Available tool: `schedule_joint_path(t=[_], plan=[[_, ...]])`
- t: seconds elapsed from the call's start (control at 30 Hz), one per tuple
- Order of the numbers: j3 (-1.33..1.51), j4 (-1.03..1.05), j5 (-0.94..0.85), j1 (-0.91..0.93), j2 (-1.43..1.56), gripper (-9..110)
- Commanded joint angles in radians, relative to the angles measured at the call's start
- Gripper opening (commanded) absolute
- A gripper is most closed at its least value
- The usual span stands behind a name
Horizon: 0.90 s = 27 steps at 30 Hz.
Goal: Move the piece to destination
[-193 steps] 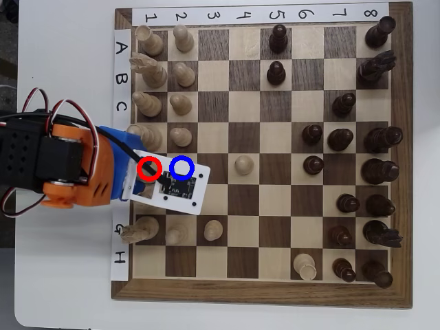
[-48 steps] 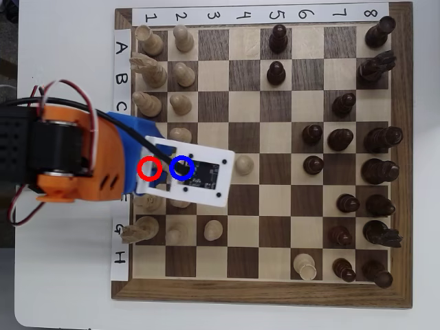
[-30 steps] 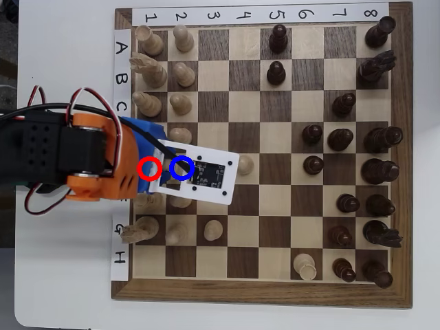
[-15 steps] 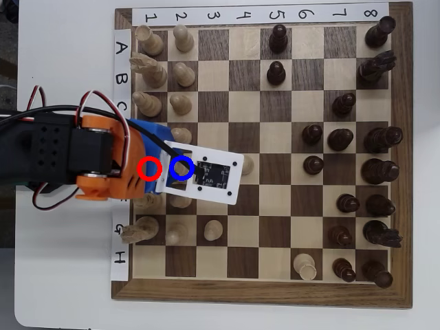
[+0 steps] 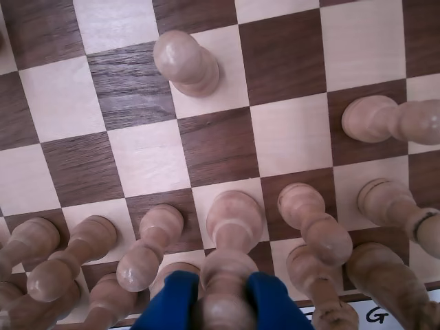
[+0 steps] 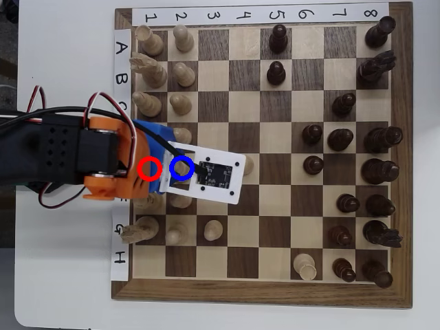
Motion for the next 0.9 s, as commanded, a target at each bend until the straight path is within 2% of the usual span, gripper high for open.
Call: schedule_joint_path(t=[0.0, 0.17, 0.43, 0.87], plan=[[-0.005, -0.06, 0.184, -0.005, -0.006, 0], [-0.003, -0.069, 0.183, -0.005, -0.006, 1], [0.002, -0.098, 0.178, -0.003, 0.015, 13], [0.008, -0.097, 0.129, 0.008, 0.025, 19]])
